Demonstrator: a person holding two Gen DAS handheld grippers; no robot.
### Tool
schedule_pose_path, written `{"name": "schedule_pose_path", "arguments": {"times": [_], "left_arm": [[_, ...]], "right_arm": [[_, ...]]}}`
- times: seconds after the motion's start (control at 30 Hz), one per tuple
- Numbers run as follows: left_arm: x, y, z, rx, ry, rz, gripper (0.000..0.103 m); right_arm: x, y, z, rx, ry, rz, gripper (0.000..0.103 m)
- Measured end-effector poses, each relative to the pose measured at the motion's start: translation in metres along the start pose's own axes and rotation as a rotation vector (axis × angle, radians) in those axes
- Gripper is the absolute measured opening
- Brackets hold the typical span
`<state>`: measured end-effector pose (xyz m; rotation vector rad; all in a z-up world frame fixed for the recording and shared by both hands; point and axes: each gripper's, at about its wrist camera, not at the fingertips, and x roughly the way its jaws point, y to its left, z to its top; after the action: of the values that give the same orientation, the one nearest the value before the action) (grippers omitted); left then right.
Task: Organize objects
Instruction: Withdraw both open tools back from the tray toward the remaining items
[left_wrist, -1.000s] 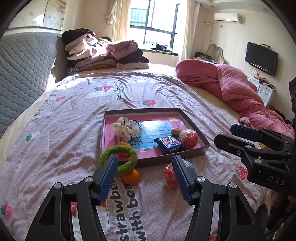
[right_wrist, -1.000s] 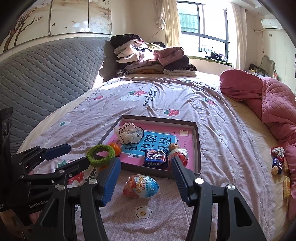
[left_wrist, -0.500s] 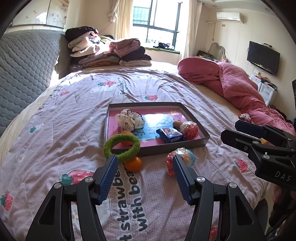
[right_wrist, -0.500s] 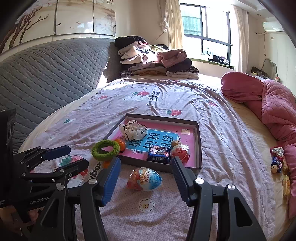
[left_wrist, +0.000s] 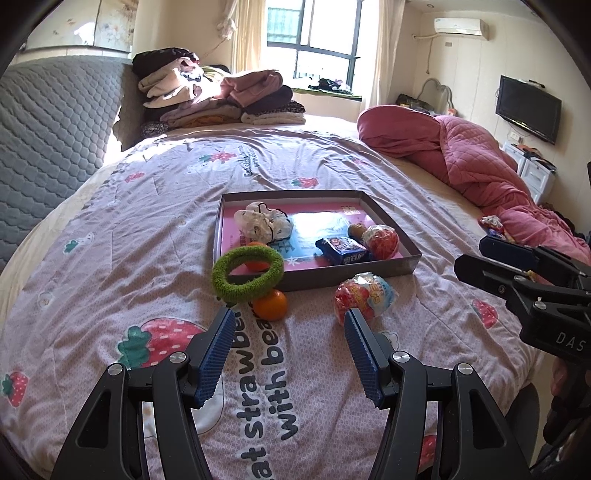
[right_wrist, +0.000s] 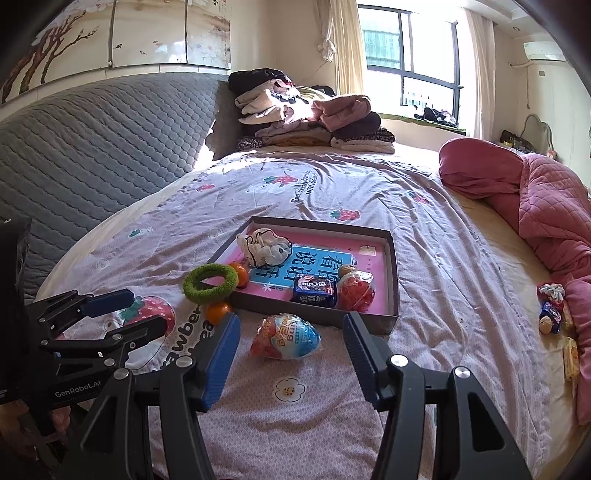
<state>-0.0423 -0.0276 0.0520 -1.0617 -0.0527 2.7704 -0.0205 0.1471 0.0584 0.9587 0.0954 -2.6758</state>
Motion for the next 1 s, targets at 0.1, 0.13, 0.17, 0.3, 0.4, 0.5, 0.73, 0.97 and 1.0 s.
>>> {"name": "schedule_pose_path", "arguments": {"times": [0.1,0.13,0.17,0.3,0.4,0.5,0.73,0.97,1.0], "left_arm": [[-0.001,0.001,-0.002,-0.005,0.001,-0.002,0.063],[-0.001,0.001,-0.003,-0.005,0.003,0.0,0.063],[-0.001,0.001,-0.004,-0.005,0.005,0.002,0.063],[0.0,0.0,-0.009,-0.005,0.016,0.0,0.063],[0.002,0.0,-0.014,-0.003,0.027,0.002,0.063],[0.003,0.0,-0.019,-0.001,0.04,0.006,0.063],[0.002,0.002,-0.028,-0.006,0.051,0.018,0.063],[0.001,0.0,-0.037,0.004,0.066,0.02,0.063],[0.001,0.0,-0.039,0.003,0.068,0.022,0.063]], "right_arm": [[0.001,0.0,-0.004,-0.001,0.008,-0.002,0.058],[0.001,-0.001,-0.006,0.001,0.011,-0.004,0.058],[0.002,-0.001,-0.007,0.002,0.015,-0.002,0.058],[0.004,0.0,-0.013,0.001,0.029,-0.002,0.058],[0.006,0.002,-0.019,-0.008,0.04,-0.002,0.058],[0.007,0.004,-0.024,-0.013,0.05,0.0,0.058],[0.011,0.005,-0.035,-0.019,0.073,-0.004,0.058],[0.01,0.007,-0.043,-0.036,0.086,-0.02,0.058],[0.01,0.007,-0.044,-0.035,0.086,-0.02,0.058]]}}
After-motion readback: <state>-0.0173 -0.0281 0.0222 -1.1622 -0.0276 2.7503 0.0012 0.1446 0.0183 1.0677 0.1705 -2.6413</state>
